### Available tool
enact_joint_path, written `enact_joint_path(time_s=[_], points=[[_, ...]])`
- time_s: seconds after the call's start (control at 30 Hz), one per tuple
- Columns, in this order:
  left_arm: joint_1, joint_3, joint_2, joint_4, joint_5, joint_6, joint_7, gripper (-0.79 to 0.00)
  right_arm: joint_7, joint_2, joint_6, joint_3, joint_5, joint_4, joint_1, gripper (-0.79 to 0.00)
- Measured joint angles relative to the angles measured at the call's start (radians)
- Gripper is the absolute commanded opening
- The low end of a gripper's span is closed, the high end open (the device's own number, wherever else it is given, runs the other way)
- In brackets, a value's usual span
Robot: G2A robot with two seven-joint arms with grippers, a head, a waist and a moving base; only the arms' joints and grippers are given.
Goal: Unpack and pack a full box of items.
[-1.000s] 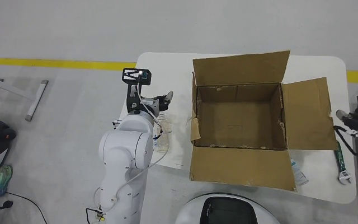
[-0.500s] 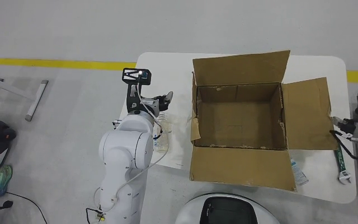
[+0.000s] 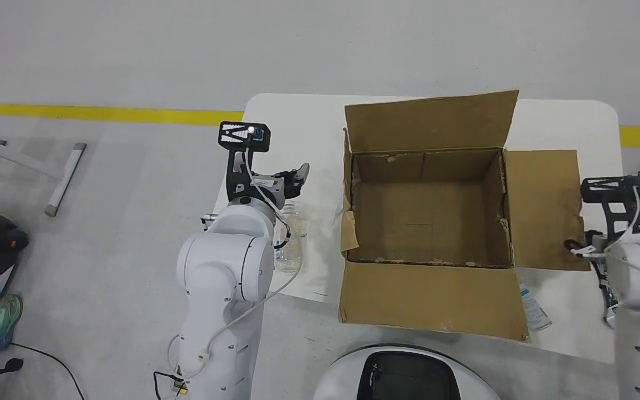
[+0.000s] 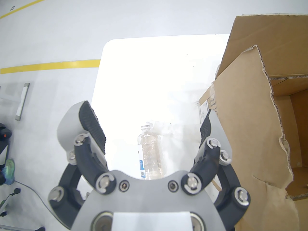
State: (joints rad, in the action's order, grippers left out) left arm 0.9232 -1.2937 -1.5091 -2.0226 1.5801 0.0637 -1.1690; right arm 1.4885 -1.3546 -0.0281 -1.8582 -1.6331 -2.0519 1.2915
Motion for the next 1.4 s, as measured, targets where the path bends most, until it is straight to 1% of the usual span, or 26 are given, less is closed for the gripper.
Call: enact_joint_path(time_s=[0.1,0.17,0.23,0.27,0.37,0.6,0.7,0.8,0.93,1.1,1.4], points=[[0.000,0.000,0.000,0.000,0.000,0.000,0.000,0.000,-0.004,0.001,0.001,0.014,-0.006,0.022,-0.003,-0.542],[0.000,0.000,0.000,0.000,0.000,0.000,0.000,0.000,-0.005,0.002,0.000,0.022,-0.014,0.032,-0.002,-0.502],[0.000,0.000,0.000,0.000,0.000,0.000,0.000,0.000,-0.007,0.002,0.002,0.024,-0.016,0.037,0.001,-0.483],[0.000,0.000,0.000,0.000,0.000,0.000,0.000,0.000,-0.007,0.003,0.003,0.024,-0.016,0.037,0.003,-0.453],[0.000,0.000,0.000,0.000,0.000,0.000,0.000,0.000,-0.010,0.003,0.009,0.012,-0.008,0.030,0.013,-0.437],[0.000,0.000,0.000,0.000,0.000,0.000,0.000,0.000,-0.020,0.006,0.049,-0.058,0.064,-0.018,0.030,-0.440],[0.000,0.000,0.000,0.000,0.000,0.000,0.000,0.000,-0.008,0.008,0.062,-0.090,0.100,0.001,0.024,-0.453],[0.000,0.000,0.000,0.000,0.000,0.000,0.000,0.000,-0.016,0.010,0.054,-0.081,0.103,0.038,0.013,-0.468],[0.000,0.000,0.000,0.000,0.000,0.000,0.000,0.000,-0.018,0.012,0.061,-0.054,0.103,0.071,0.000,-0.462],[0.000,0.000,0.000,0.000,0.000,0.000,0.000,0.000,-0.020,0.014,0.062,-0.026,0.092,0.097,-0.008,-0.462],[0.000,0.000,0.000,0.000,0.000,0.000,0.000,0.000,-0.024,0.019,0.064,-0.013,0.093,0.130,-0.011,-0.468]])
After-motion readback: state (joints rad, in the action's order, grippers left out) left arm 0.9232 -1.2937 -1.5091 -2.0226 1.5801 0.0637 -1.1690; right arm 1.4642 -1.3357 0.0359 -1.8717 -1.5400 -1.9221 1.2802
